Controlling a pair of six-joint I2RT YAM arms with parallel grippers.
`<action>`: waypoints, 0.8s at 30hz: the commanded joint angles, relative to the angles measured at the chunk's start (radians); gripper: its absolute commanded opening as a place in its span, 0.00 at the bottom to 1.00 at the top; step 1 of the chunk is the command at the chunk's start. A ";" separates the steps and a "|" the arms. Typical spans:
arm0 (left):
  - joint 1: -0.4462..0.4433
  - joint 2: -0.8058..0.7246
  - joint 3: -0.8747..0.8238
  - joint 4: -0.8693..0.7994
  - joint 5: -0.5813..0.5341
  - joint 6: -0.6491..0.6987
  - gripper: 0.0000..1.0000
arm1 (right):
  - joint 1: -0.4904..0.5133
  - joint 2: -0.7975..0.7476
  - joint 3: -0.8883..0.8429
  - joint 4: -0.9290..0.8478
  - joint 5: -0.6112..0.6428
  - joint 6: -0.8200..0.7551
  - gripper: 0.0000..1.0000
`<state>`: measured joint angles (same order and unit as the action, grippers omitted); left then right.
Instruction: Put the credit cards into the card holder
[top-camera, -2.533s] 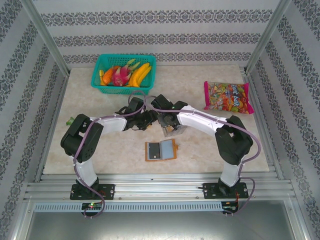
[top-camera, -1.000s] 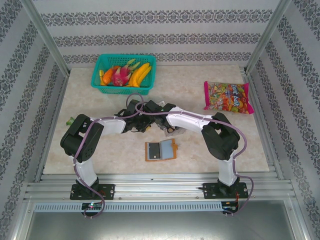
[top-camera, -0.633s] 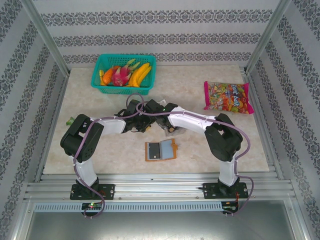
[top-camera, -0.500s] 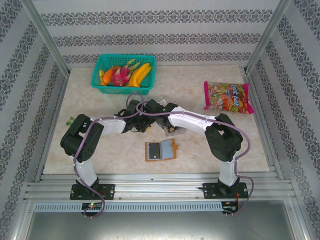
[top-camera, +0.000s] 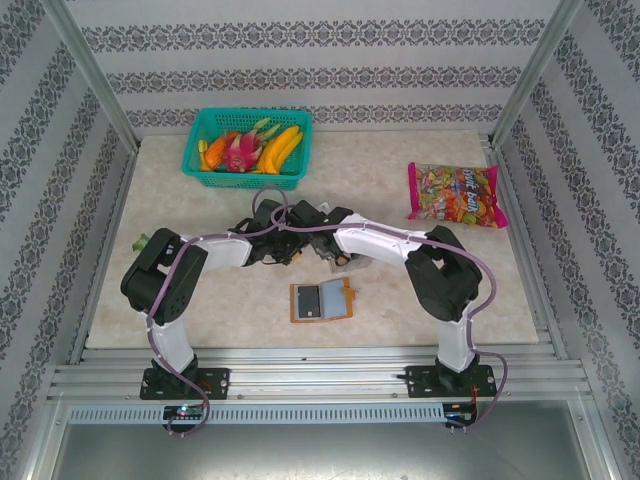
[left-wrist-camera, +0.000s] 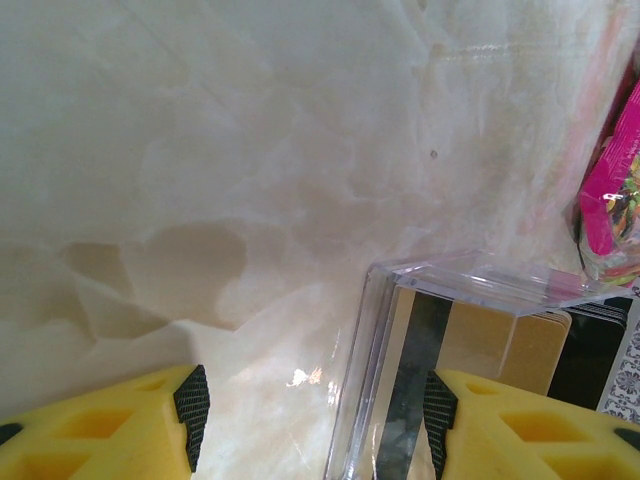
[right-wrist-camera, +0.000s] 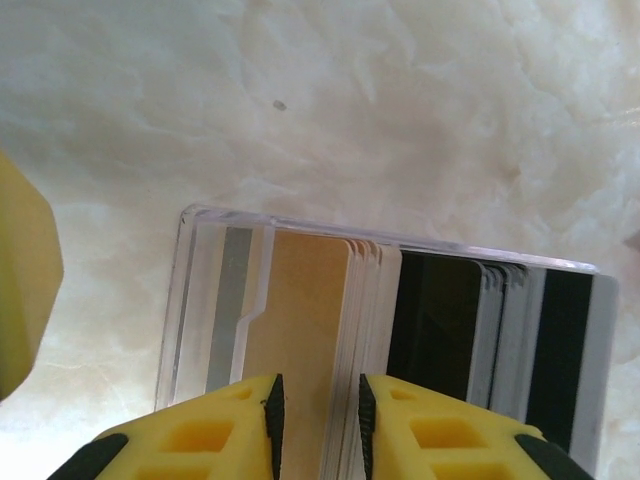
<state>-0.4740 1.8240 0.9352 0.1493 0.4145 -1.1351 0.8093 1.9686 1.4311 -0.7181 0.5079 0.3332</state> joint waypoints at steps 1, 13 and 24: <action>0.014 -0.029 -0.002 0.002 -0.011 0.004 0.61 | 0.002 0.042 0.021 -0.026 0.031 -0.005 0.29; 0.014 -0.025 0.001 0.004 -0.007 0.002 0.61 | 0.010 0.000 0.003 -0.035 0.158 0.000 0.23; 0.013 -0.026 -0.002 0.004 -0.007 0.001 0.61 | 0.006 -0.021 -0.005 -0.030 0.144 -0.002 0.13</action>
<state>-0.4679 1.8240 0.9352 0.1467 0.4145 -1.1351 0.8158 1.9793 1.4479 -0.7288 0.6170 0.3332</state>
